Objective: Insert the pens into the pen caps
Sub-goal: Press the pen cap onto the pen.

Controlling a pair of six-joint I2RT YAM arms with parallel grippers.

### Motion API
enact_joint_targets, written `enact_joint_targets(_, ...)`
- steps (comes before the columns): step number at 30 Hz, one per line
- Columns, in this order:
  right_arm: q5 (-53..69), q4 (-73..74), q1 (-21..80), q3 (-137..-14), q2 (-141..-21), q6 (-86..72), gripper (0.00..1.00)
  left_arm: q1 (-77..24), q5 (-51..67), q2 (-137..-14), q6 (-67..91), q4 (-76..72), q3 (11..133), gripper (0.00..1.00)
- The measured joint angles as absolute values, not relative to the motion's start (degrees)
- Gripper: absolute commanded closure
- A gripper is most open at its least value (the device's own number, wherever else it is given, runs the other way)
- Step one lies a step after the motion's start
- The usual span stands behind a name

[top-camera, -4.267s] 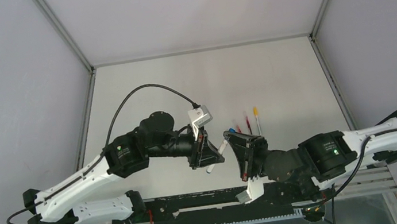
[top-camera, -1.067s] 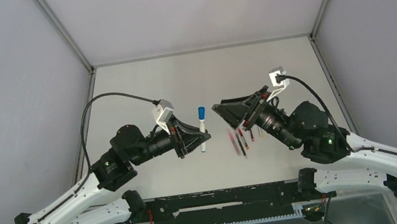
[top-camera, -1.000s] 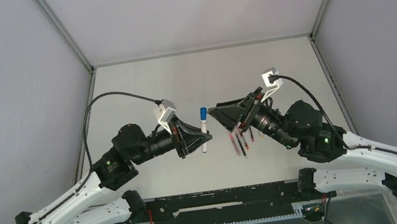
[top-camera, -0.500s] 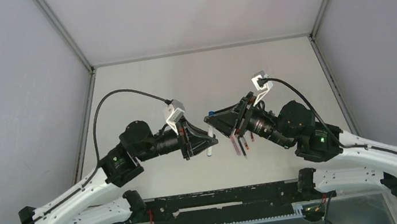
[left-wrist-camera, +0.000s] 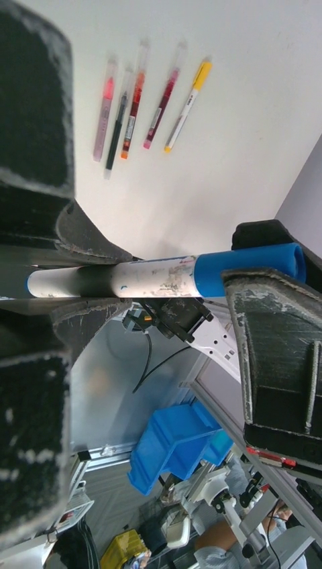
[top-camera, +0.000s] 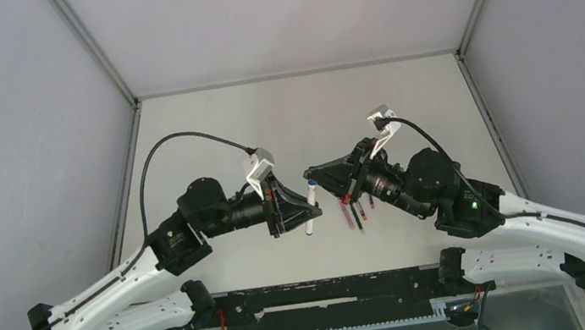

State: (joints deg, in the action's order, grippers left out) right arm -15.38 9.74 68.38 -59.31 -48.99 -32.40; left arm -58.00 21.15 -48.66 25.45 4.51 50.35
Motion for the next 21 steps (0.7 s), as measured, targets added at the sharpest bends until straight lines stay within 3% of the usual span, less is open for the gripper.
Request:
enact_joint_targets(16, -29.19, 8.95, 81.01, -57.87, -52.12, -29.36, 1.00, -57.43, 24.36, -45.12, 25.80, 11.64, 48.80, 1.00)
enact_joint_targets(18, -30.15, 8.67, 81.32, -57.10, -52.12, -29.78, 0.95, -57.10, 24.84, -45.12, 26.02, 11.84, 48.31, 1.00)
enact_joint_targets(21, -31.07, 8.12, 81.36, -56.49, -51.79, -29.85, 0.80, -56.73, 25.41, -45.63, 26.09, 11.70, 48.10, 1.00)
